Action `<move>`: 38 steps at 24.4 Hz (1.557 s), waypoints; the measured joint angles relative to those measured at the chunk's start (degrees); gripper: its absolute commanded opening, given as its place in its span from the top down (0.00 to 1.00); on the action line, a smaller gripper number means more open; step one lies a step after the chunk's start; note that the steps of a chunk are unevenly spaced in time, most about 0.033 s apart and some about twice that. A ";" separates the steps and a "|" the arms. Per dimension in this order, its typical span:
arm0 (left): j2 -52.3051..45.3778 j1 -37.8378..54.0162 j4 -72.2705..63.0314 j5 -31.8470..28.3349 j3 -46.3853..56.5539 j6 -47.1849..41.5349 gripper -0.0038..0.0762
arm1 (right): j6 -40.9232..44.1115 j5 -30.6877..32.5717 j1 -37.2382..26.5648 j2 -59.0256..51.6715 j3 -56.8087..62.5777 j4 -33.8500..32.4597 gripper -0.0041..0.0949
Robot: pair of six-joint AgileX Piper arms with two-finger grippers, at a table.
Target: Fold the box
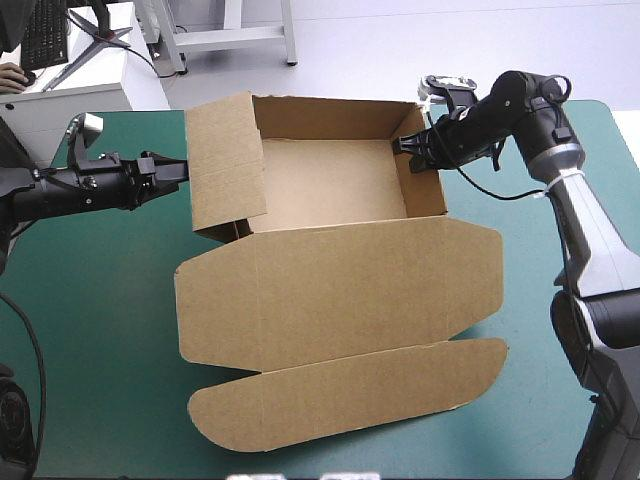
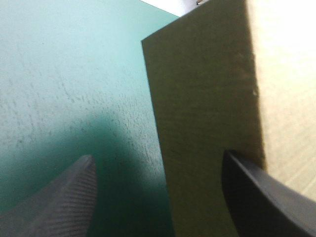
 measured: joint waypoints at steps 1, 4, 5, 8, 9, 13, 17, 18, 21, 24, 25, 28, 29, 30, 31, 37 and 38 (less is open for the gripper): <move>-0.32 -0.04 0.00 0.00 0.00 0.00 0.32 | 0.20 -0.20 0.18 0.23 0.00 0.00 0.97; -1.60 -0.11 0.01 0.07 0.00 0.00 0.32 | 0.79 -0.95 1.05 1.02 0.00 -0.04 0.97; -2.13 -0.36 0.01 0.07 0.00 0.00 0.32 | 0.97 -1.22 1.46 1.52 0.00 -0.04 0.97; -3.14 -2.09 0.07 0.44 0.00 0.00 0.32 | 1.43 -2.69 3.30 3.18 0.00 -0.04 0.97; -3.21 -2.77 0.44 0.60 0.00 0.00 0.32 | 1.43 -3.52 4.28 3.61 0.00 -0.04 0.97; -3.21 -3.43 2.53 0.67 0.00 0.00 0.32 | 1.49 -5.81 7.00 3.83 0.00 -0.07 0.97; -3.21 -3.43 4.32 0.67 0.00 0.00 0.32 | 2.38 -6.66 8.84 3.83 0.00 -1.89 0.97; -3.21 -3.43 4.84 0.67 0.00 -0.05 0.32 | 2.91 -6.86 9.28 3.83 0.00 -2.66 0.97; -3.21 -3.43 7.27 0.67 0.00 -0.55 0.32 | 4.77 -7.61 10.88 3.83 0.00 -5.16 0.96; -3.21 -3.43 10.59 0.67 0.00 -1.19 0.32 | 6.66 -8.49 12.54 3.83 0.00 -7.84 0.96; -3.21 -3.49 11.68 0.67 0.00 -1.50 0.32 | 7.28 -8.80 13.03 3.83 0.00 -8.59 0.96; -3.21 -4.52 15.39 0.62 0.00 -2.68 0.33 | 9.28 -9.75 14.92 3.83 0.00 -11.16 0.96; -3.21 -5.28 17.10 0.62 0.00 -3.15 0.34 | 9.96 -10.02 15.51 3.83 0.00 -11.80 0.96; -3.21 -6.17 18.54 0.62 0.00 -3.81 0.34 | 10.55 -10.14 16.05 3.83 0.00 -12.31 0.96; -3.21 -7.08 20.45 0.62 0.00 -4.59 0.34 | 10.89 -10.14 16.41 3.83 0.00 -12.68 0.96; -3.21 -10.38 28.22 -3.14 0.00 -11.32 0.35 | 13.59 -9.89 17.12 3.83 0.00 -13.19 0.96; -3.21 -10.38 28.40 -3.48 0.00 -11.58 0.35 | 13.97 -9.89 17.12 3.83 0.00 -12.98 0.96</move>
